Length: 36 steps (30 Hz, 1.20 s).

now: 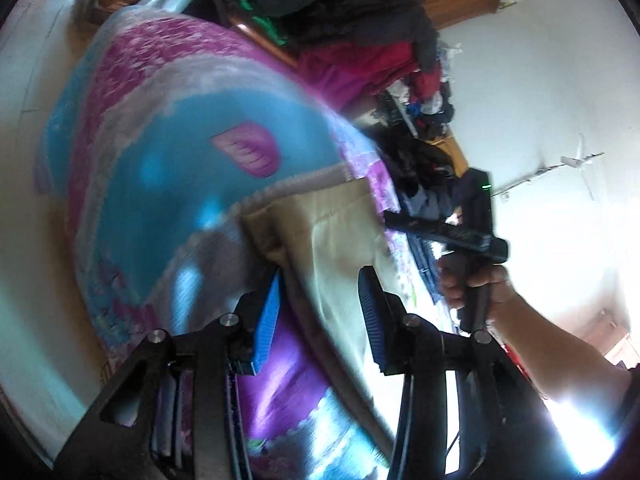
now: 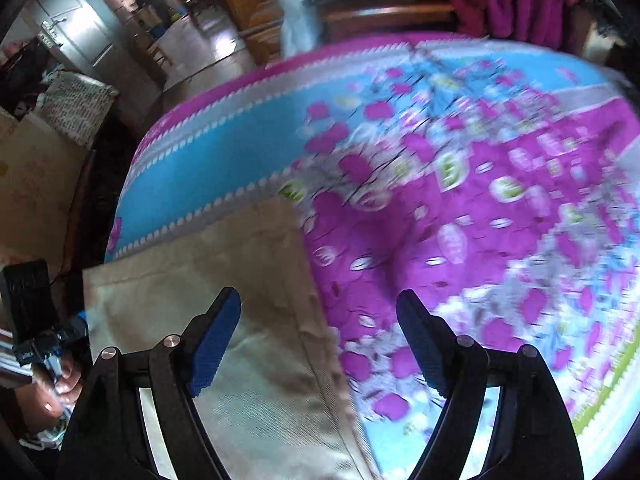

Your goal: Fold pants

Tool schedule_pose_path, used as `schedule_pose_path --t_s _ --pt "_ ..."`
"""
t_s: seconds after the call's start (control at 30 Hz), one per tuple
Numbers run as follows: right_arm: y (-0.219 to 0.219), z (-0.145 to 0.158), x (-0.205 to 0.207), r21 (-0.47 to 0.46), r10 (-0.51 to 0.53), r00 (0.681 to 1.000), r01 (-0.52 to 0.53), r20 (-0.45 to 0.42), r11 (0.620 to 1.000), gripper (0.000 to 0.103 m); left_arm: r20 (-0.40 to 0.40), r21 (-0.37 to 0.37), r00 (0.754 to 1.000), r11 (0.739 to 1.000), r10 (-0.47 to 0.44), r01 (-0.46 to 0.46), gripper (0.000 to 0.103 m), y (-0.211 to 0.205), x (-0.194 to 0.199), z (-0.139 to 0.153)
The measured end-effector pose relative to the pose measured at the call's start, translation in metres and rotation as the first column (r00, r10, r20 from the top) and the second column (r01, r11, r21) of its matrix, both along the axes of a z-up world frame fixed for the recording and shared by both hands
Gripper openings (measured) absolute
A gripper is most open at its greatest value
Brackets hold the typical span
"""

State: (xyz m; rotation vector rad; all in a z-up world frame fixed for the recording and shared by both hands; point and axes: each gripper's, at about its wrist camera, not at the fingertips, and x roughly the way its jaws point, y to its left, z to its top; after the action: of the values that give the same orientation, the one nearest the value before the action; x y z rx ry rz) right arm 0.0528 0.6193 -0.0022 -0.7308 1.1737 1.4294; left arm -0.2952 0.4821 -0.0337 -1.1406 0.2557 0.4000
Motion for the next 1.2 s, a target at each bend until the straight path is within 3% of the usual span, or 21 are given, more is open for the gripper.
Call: schedule_pose_path --t_s 0.07,0.13,0.23,0.27,0.33,0.47,0.53,0.57,0.6,0.7,0.8,0.9,1.0,1.1,1.2 --pt "0.005 -0.005 -0.005 0.024 0.041 0.999 -0.041 0.004 0.999 0.092 -0.015 0.033 1.000 0.999 -0.025 0.026 0.040 0.004 0.011 0.004" --pt "0.013 -0.007 -0.005 0.052 0.069 0.997 -0.068 -0.021 0.996 0.092 -0.026 0.054 0.999 0.998 -0.033 0.034 0.041 0.006 0.018 0.006" --pt "0.022 -0.007 -0.006 0.091 0.119 0.991 -0.113 -0.060 0.989 0.082 -0.007 0.051 1.000 0.998 -0.029 0.029 0.046 0.008 0.020 0.006" --pt "0.025 -0.009 -0.008 0.093 0.151 0.983 -0.141 -0.103 0.986 0.061 -0.003 0.047 1.000 0.999 -0.026 0.026 0.046 0.008 0.020 0.005" --pt "0.027 -0.010 -0.018 0.095 0.193 0.976 -0.183 -0.101 0.978 0.057 0.000 0.046 1.000 0.999 -0.019 0.018 0.046 0.007 0.018 0.005" --pt "0.020 -0.005 -0.022 0.118 0.231 0.970 -0.221 -0.077 0.968 0.011 -0.026 0.078 1.000 0.997 -0.013 0.015 0.043 0.000 0.013 0.007" --pt "0.011 0.006 -0.031 0.154 0.251 0.967 -0.244 -0.028 0.957 0.008 -0.058 0.103 0.998 0.995 0.003 0.003 0.030 -0.001 0.015 0.010" --pt "0.006 0.010 -0.035 0.174 0.257 0.966 -0.251 -0.018 0.952 0.007 -0.073 0.114 0.997 0.993 0.013 -0.005 0.018 -0.001 0.016 0.010" --pt "-0.001 0.017 -0.041 0.191 0.261 0.965 -0.257 0.000 0.947 0.007 -0.078 0.122 0.997 0.993 0.019 -0.009 0.014 -0.001 0.015 0.011" --pt "-0.020 0.035 -0.048 0.239 0.235 0.971 -0.239 0.043 0.941 0.007 -0.078 0.149 0.996 0.989 0.036 -0.024 0.012 -0.004 0.014 0.016" --pt "-0.049 0.056 -0.055 0.303 0.193 0.979 -0.204 0.067 0.931 0.007 -0.091 0.226 0.995 0.974 0.036 -0.014 0.008 -0.014 0.017 0.031" --pt "-0.090 0.078 -0.051 0.353 0.136 0.987 -0.159 0.090 0.922 0.007 -0.097 0.303 0.995 0.953 0.022 0.008 0.006 -0.027 0.021 0.051" --pt "-0.133 0.103 -0.054 0.399 0.049 0.994 -0.083 0.095 0.913 0.007 -0.098 0.398 0.995 0.915 -0.022 0.060 0.006 -0.049 0.030 0.076" --pt "-0.191 0.125 -0.048 0.429 -0.056 0.994 0.012 0.089 0.903 0.007 -0.106 0.491 0.989 0.859 -0.107 0.146 0.006 -0.085 0.043 0.103" --pt "-0.259 0.137 -0.041 0.432 -0.162 0.984 0.113 0.079 0.895 0.007 -0.122 0.562 0.966 0.786 -0.228 0.257 0.006 -0.129 0.062 0.127"
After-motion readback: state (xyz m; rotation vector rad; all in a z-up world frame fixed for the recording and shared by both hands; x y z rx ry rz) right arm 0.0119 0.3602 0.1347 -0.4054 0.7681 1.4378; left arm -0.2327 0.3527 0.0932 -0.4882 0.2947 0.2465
